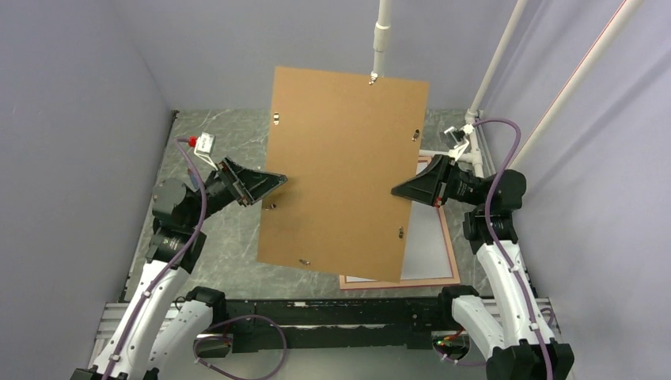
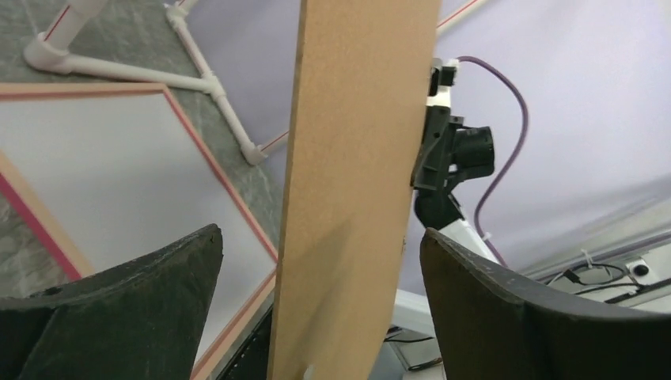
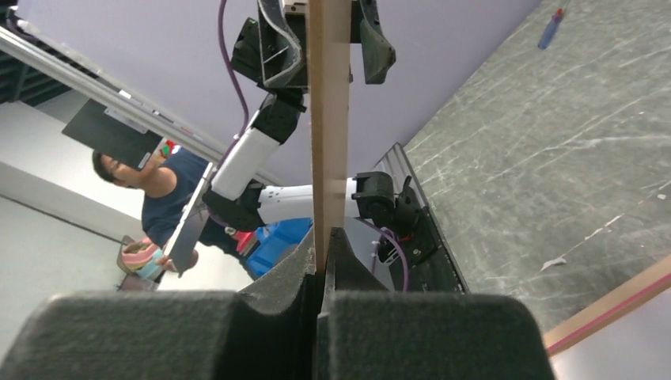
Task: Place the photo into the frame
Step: Turn over the photo frame item at the center of the board, then move the photo frame to the center of the board.
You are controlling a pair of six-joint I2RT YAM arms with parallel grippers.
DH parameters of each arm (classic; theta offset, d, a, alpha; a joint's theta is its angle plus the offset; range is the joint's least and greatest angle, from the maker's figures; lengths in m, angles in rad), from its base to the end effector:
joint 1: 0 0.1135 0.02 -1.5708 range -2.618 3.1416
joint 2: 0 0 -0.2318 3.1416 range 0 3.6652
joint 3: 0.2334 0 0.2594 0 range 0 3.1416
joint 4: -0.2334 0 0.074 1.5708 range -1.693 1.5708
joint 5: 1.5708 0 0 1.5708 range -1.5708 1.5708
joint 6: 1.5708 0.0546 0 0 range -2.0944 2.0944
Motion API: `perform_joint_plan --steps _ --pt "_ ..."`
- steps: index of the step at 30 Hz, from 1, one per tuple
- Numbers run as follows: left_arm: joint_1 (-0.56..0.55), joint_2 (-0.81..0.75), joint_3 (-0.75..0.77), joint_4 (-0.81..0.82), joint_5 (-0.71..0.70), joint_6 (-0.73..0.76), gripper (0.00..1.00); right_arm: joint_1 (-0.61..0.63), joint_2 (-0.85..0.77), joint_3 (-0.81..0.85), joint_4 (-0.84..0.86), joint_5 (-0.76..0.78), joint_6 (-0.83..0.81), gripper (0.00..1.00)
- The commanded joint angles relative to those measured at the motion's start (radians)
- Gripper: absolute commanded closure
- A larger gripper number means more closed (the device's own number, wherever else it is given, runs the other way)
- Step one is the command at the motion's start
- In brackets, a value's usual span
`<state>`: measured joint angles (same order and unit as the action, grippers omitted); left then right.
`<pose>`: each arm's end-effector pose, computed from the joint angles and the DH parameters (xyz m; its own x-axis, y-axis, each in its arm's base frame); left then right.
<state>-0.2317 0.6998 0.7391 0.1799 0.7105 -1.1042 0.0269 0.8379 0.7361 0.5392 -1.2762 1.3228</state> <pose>0.1915 -0.0818 0.3578 -0.6136 -0.5508 -0.5658 0.5461 0.2215 -0.8079 0.2020 0.0577 0.3579 -0.7436 0.2616 -0.6153 -0.6251 0.0545 0.7786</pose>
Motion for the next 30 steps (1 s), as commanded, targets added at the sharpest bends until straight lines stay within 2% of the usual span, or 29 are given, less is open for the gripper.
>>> perform_joint_plan --steps 1,5,8,12,15,21,30 --pt "0.006 -0.006 0.042 -0.094 -0.052 0.088 0.01 0.001 -0.033 0.115 -0.279 0.072 -0.251 1.00" --pt "0.015 0.018 0.143 -0.340 -0.113 0.193 0.01 0.001 -0.036 0.187 -0.507 0.125 -0.421 1.00" --pt "0.015 0.044 0.237 -0.553 -0.214 0.296 0.01 0.001 -0.031 0.242 -0.676 0.185 -0.524 1.00" --pt "0.015 0.059 0.285 -0.714 -0.344 0.375 0.01 0.001 -0.016 0.338 -0.920 0.326 -0.671 1.00" --pt "0.016 0.079 0.279 -0.756 -0.378 0.396 0.01 0.001 0.003 0.422 -1.105 0.465 -0.762 1.00" --pt "-0.010 0.207 0.220 -0.725 -0.302 0.372 0.01 0.001 -0.010 0.541 -1.267 0.694 -0.830 1.00" --pt "-0.230 0.495 0.177 -0.619 -0.399 0.335 0.02 0.001 -0.069 0.634 -1.427 1.014 -0.899 1.00"
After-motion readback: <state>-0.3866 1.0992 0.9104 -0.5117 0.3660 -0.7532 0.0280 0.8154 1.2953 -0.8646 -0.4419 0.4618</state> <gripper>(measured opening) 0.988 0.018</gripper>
